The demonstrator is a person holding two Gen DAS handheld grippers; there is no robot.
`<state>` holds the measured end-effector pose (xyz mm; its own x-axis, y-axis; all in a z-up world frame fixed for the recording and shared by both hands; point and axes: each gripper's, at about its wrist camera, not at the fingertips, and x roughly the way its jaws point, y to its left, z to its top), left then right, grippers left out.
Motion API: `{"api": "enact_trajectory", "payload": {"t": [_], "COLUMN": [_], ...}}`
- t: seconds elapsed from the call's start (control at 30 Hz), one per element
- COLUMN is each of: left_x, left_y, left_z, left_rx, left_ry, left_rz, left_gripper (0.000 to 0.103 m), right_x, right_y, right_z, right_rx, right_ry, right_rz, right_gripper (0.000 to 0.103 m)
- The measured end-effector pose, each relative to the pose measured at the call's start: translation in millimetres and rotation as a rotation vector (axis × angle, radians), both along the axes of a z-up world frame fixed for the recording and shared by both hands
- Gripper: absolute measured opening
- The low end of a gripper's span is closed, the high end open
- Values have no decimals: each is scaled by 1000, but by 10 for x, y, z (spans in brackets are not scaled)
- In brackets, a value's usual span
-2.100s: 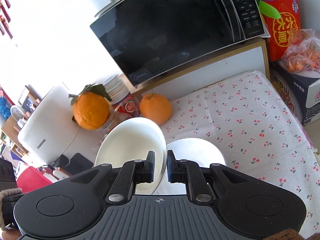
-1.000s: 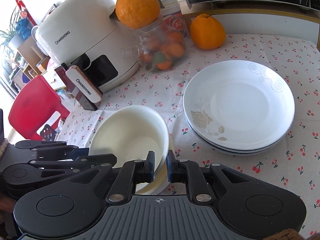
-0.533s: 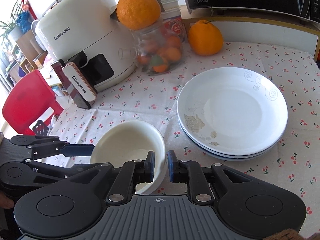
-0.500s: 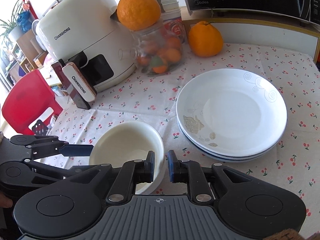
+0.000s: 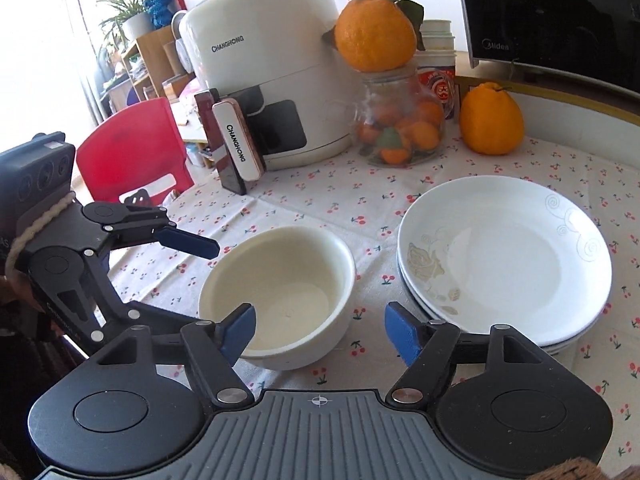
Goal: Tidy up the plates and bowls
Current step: 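Close the right tool on the rim of the nested bowl stack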
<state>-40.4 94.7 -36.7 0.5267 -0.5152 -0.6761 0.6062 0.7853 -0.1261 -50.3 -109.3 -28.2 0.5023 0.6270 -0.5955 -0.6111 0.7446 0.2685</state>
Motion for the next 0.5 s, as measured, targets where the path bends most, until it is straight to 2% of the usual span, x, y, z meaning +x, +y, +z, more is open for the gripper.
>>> {"api": "enact_trajectory", "payload": {"t": [0.2,0.5], "left_x": [-48,0], "left_y": [-113,-246], "left_z": [-101,-224], "left_rx": [60,125], "left_ry": [-25,-43], "left_rz": [-56,-68], "left_gripper": [99,99], "right_x": [-3,67], "right_y": [23,42], "right_z": [-77,-215], "right_rx": [20,97], "right_ry": [36,119], "right_rz": [-2,-40], "right_gripper": [75,75]}}
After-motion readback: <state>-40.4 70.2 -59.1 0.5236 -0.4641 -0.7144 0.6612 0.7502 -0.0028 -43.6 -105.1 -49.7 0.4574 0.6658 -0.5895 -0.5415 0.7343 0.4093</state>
